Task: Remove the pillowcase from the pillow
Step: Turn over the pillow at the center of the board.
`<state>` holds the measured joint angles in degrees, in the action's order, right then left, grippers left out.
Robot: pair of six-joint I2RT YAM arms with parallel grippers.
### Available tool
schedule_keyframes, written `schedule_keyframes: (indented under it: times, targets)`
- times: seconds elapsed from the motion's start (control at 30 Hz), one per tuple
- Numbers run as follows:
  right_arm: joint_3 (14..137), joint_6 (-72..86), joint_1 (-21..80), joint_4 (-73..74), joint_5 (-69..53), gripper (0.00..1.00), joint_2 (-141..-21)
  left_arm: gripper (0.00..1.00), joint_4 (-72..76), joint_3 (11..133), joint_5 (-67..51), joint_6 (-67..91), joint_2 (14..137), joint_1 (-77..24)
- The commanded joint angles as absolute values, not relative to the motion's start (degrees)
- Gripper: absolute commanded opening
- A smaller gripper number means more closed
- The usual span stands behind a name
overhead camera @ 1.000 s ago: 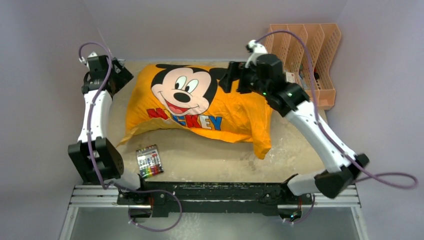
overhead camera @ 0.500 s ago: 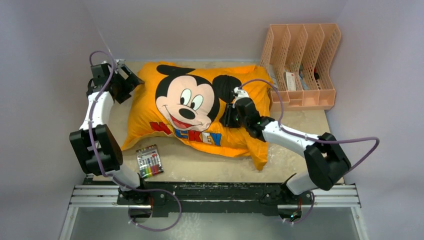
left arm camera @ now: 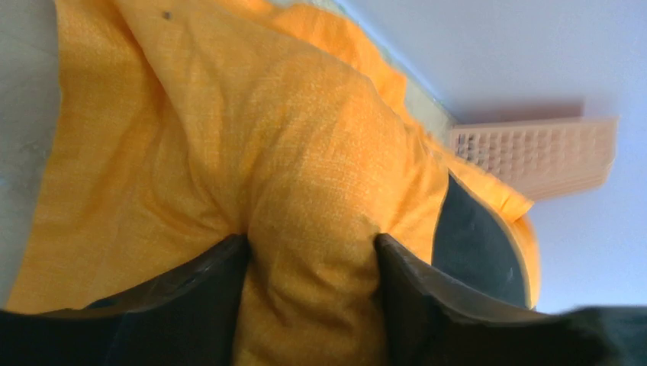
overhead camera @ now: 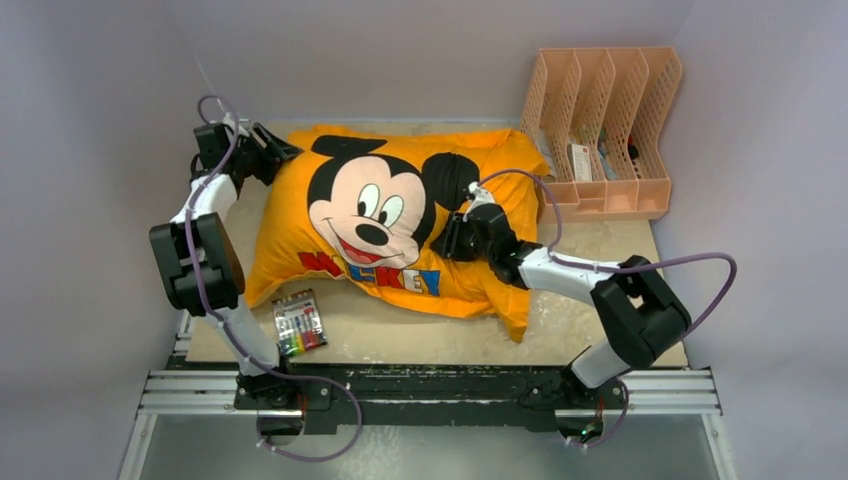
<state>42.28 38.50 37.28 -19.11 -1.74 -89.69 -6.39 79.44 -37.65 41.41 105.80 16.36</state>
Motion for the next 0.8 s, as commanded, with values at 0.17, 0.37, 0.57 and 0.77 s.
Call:
schedule_keyframes:
  times: [0.17, 0.37, 0.57, 0.77]
  targets:
    - [52.1, 34.4, 37.6, 9.3, -3.6, 0.52, -98.6, 0.00, -2.9, 76.7, -44.3, 40.5, 90.9, 10.4]
    - [75.4, 30.5, 37.6, 18.9, 0.4, 0.58, -102.0, 0.00, 2.4, 90.6, -47.3, 47.4, 84.4, 7.8]
    - [105.6, 25.2, 37.3, 25.2, 7.7, 0.69, -111.5, 0.00, 2.1, 94.2, -47.3, 47.6, 76.7, 3.2]
    - [103.6, 28.5, 35.4, 25.8, 4.0, 0.79, -110.9, 0.00, -6.9, 77.0, -45.3, 36.9, 63.1, 0.6]
